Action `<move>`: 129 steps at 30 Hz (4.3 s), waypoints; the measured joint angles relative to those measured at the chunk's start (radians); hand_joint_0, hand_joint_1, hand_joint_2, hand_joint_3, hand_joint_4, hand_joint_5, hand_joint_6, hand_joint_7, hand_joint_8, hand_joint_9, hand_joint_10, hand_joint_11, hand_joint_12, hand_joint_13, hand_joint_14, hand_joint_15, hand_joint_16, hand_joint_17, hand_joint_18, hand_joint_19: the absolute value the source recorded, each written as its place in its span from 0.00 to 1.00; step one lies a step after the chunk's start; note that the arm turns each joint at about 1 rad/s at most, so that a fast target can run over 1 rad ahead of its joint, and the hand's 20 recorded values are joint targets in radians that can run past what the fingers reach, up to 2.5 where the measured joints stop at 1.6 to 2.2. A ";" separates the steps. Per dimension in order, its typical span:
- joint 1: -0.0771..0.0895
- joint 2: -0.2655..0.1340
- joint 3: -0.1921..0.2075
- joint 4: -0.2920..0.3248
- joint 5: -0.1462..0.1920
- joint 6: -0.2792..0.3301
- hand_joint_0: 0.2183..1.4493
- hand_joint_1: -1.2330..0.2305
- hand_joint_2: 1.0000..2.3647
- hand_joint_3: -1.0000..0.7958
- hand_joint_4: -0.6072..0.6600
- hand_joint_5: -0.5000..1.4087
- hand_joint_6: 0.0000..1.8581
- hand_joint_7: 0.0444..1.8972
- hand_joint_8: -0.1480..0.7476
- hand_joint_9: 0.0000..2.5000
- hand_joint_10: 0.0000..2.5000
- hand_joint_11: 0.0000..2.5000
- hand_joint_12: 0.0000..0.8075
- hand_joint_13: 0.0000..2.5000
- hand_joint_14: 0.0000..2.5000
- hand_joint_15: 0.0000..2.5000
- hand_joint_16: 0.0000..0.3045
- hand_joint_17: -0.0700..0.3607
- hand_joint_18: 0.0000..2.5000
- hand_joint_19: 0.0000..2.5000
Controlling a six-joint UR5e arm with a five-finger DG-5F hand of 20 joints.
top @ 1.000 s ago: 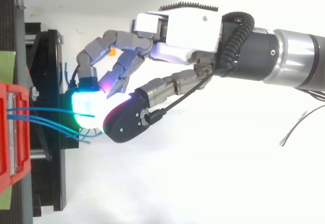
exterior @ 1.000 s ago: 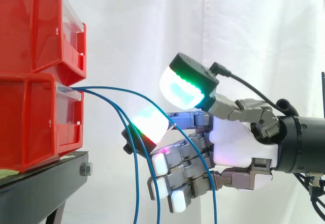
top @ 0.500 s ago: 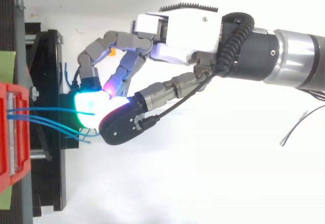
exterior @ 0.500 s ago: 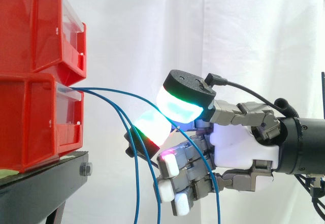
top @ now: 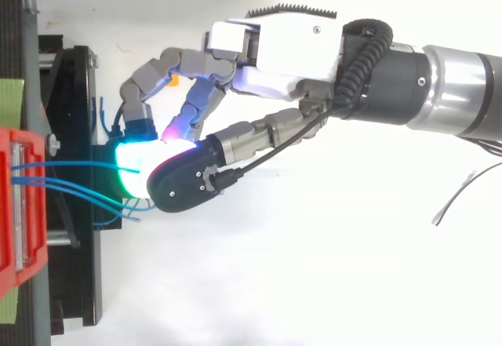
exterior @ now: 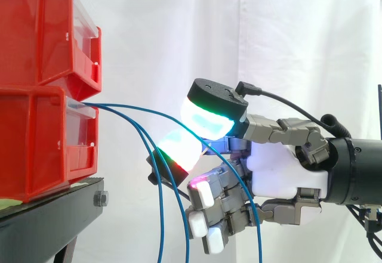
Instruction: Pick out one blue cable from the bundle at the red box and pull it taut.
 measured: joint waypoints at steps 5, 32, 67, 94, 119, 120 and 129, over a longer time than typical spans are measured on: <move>0.000 0.000 0.000 0.000 0.001 0.000 0.29 0.43 0.01 0.54 0.45 0.20 0.50 0.59 0.58 0.47 0.01 0.27 0.52 0.42 0.01 0.21 0.20 0.48 0.39 0.20; 0.000 0.000 0.000 -0.002 0.003 0.003 0.23 0.52 0.00 0.28 0.54 0.19 0.41 0.53 0.52 0.43 0.01 0.27 0.48 0.40 0.01 0.22 0.17 0.44 0.36 0.22; 0.000 0.000 0.000 -0.002 0.001 0.003 0.29 0.53 0.01 0.45 0.46 0.17 0.48 0.53 0.52 0.45 0.01 0.27 0.49 0.42 0.01 0.23 0.18 0.45 0.37 0.22; 0.000 0.000 0.000 -0.002 0.001 0.004 0.30 0.56 0.01 0.45 0.50 0.18 0.45 0.52 0.52 0.46 0.01 0.28 0.49 0.42 0.01 0.23 0.18 0.45 0.37 0.23; -0.002 0.000 0.000 -0.006 0.001 0.004 0.23 0.54 0.00 0.29 0.51 0.19 0.43 0.54 0.52 0.45 0.01 0.28 0.48 0.41 0.01 0.23 0.18 0.45 0.36 0.23; -0.002 0.000 0.000 -0.006 0.001 0.004 0.23 0.54 0.00 0.29 0.51 0.19 0.43 0.54 0.52 0.45 0.01 0.28 0.48 0.41 0.01 0.23 0.18 0.45 0.36 0.23; -0.001 0.000 0.000 -0.007 0.001 0.004 0.30 0.61 0.01 0.33 0.49 0.19 0.42 0.55 0.49 0.45 0.01 0.28 0.45 0.41 0.01 0.24 0.16 0.42 0.35 0.25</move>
